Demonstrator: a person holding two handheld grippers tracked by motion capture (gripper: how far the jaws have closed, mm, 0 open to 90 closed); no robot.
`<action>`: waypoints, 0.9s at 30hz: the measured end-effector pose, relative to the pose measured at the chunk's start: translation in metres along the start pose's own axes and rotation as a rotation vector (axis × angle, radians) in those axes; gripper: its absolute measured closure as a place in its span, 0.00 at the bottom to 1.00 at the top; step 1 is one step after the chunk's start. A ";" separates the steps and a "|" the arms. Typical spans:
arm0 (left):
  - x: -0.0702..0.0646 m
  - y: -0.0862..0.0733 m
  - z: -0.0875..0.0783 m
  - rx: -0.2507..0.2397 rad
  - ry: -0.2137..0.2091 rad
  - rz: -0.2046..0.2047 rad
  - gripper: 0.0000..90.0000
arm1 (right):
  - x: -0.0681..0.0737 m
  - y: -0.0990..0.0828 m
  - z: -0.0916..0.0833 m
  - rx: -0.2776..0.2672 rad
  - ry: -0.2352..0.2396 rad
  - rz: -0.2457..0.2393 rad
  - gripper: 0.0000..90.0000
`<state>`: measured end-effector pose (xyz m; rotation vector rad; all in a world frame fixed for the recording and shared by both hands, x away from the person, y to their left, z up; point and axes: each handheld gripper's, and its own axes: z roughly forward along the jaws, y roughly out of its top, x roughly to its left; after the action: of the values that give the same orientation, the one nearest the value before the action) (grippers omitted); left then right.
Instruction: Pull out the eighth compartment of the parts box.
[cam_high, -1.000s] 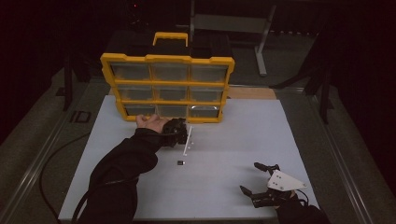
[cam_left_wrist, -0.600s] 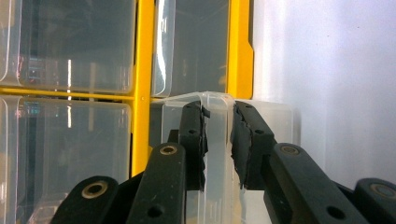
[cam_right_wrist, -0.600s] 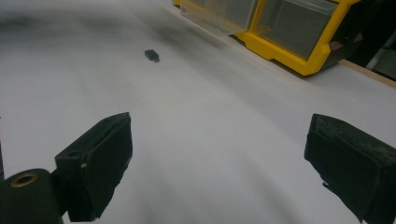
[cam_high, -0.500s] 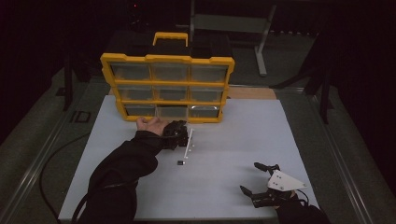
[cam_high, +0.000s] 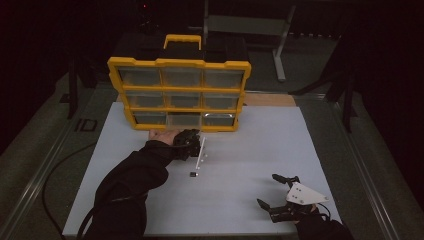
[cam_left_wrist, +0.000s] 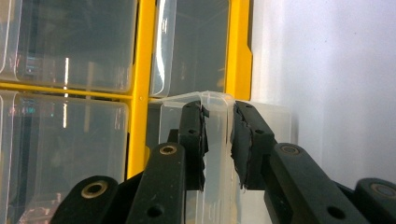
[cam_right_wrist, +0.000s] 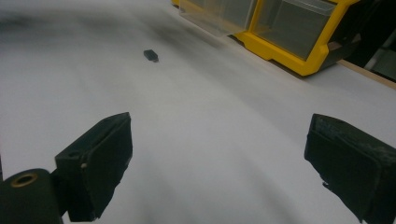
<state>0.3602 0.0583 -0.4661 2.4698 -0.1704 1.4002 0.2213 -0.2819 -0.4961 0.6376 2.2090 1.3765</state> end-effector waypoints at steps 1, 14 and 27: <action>0.000 0.000 0.000 0.000 0.000 0.000 0.82 | 0.000 0.000 0.000 0.000 -0.001 0.001 0.09; 0.012 0.001 -0.006 0.026 -0.025 -0.127 0.27 | -0.001 0.000 0.000 0.001 -0.005 0.001 0.09; 0.035 -0.014 -0.019 -0.062 -0.202 -0.457 0.02 | -0.001 0.000 0.001 0.004 -0.006 0.000 0.09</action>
<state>0.3665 0.0787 -0.4301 2.3918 0.2880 0.9423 0.2221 -0.2818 -0.4965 0.6423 2.2071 1.3691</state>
